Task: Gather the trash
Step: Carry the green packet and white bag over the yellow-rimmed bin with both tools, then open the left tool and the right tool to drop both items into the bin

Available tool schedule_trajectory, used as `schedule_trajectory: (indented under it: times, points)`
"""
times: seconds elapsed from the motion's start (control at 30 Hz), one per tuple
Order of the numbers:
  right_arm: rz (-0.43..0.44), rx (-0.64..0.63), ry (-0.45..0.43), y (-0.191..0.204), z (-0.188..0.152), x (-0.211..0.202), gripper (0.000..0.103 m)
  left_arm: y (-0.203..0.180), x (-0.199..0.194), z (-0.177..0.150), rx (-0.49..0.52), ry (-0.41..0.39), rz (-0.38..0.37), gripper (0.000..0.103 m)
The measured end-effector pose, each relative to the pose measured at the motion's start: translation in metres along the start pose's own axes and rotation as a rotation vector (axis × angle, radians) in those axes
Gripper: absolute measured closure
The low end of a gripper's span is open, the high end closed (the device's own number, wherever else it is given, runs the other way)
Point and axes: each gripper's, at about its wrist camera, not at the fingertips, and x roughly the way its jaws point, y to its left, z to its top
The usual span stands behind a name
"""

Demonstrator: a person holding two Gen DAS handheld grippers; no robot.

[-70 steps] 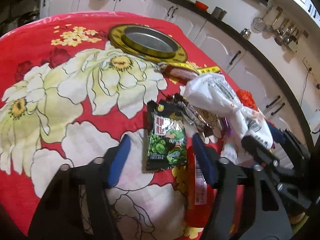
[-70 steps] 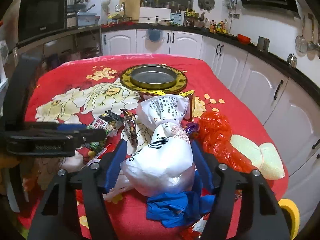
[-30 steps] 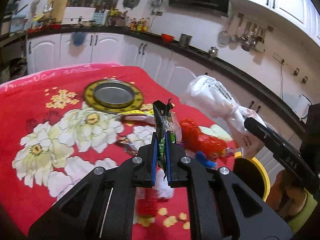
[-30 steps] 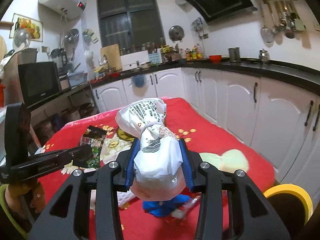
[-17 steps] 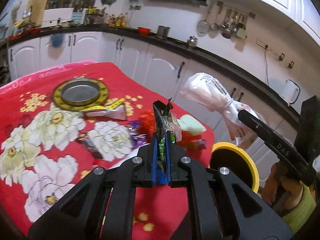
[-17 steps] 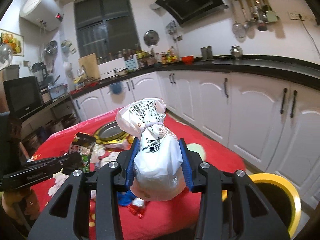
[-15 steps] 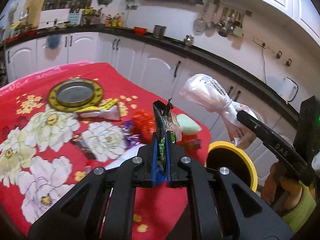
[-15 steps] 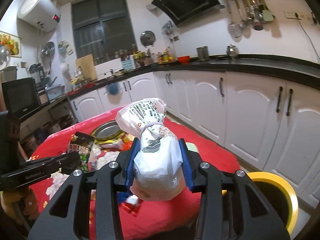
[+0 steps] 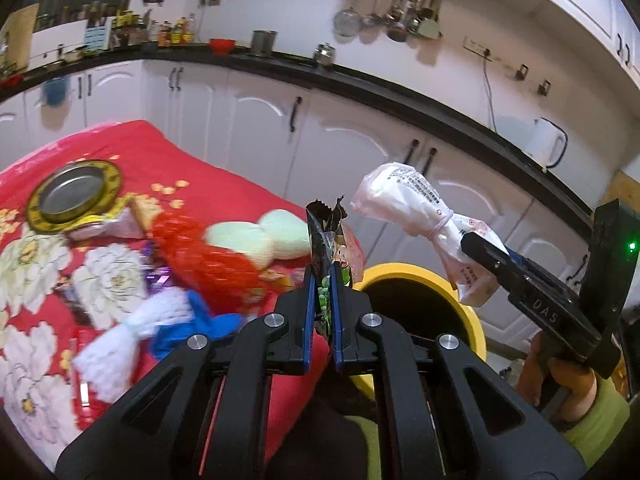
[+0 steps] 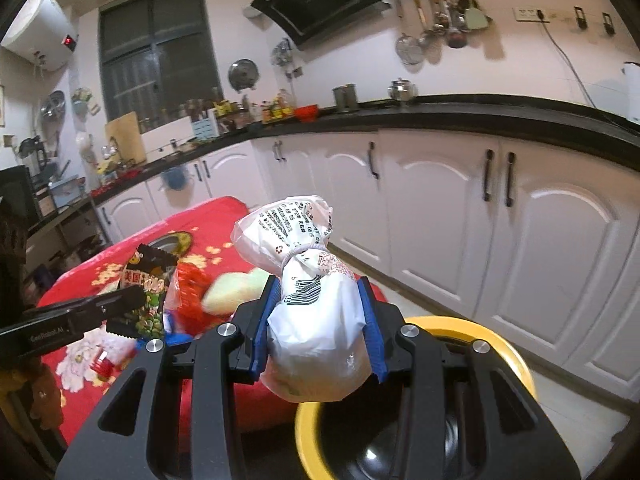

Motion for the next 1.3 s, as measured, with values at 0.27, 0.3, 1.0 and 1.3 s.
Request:
schedule_trajectory:
  times: [0.27,0.3,1.0,1.3]
  points:
    - [-0.075,0.032,0.024,-0.04,-0.015,-0.014,0.066,-0.037,0.033,-0.009,0.06,0.063,-0.05,0.099]
    - [-0.081,0.038,0.026,-0.044,-0.016,-0.015,0.066,-0.039,0.037,-0.01,0.063,0.071,-0.056,0.099]
    - [-0.137,0.129,0.127,-0.099,-0.047,-0.017,0.06,-0.082,0.097,-0.042,0.118,0.202,-0.135,0.098]
    - [-0.166,0.189,0.128,-0.115,-0.051,-0.016,0.047,-0.072,0.101,-0.043,0.068,0.194,-0.099,0.041]
